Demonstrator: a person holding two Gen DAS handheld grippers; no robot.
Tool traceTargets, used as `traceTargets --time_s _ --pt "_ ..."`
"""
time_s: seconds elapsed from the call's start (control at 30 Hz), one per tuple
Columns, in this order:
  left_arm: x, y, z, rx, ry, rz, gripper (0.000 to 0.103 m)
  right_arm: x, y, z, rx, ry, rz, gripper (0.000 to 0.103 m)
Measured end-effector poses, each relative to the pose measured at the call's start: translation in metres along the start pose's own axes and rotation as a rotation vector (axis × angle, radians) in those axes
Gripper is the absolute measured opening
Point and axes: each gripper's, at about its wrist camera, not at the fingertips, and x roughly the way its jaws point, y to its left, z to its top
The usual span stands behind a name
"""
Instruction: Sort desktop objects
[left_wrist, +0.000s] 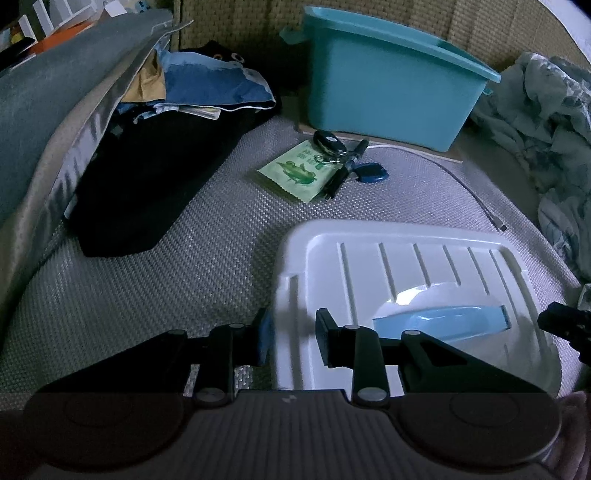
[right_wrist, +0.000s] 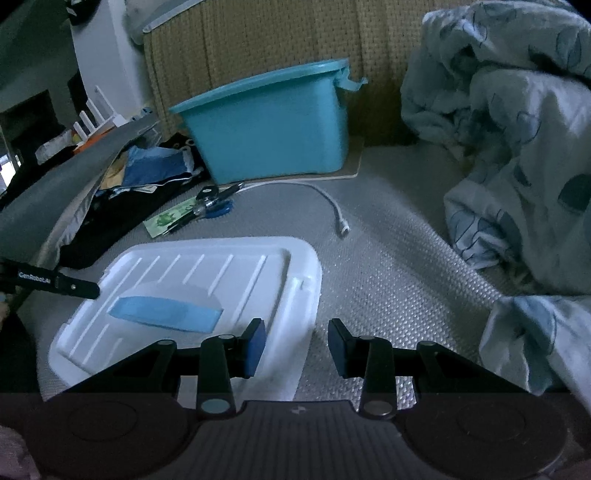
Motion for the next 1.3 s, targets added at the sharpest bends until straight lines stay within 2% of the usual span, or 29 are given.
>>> traceTargets --time_s 0.2,0.9,1.17,1.23,1.3 --pt "0.0019 0.0054 -0.0010 -0.016 0.015 -0.002 0.035 0.0024 -0.0014 -0.0011 0.017 0.025 0.034 0.042" --pt "0.0038 0.0027 -0.0043 -0.007 0.013 -0.004 0.053 0.0050 -0.0061 -0.0019 0.054 0.046 0.057 0.048" --pt "0.0050 0.0004 -0.0057 0.010 0.029 -0.063 0.058 0.0066 -0.0063 -0.0008 0.054 0.056 0.076 0.055" --pt "0.0055 -0.0013 -0.0065 0.020 0.029 -0.061 0.058 0.0070 -0.0053 -0.0008 0.049 0.059 0.087 0.061" --pt "0.0054 -0.0010 -0.0066 0.014 0.030 -0.062 0.058 0.0073 -0.0035 -0.0007 0.039 0.062 0.091 0.063"
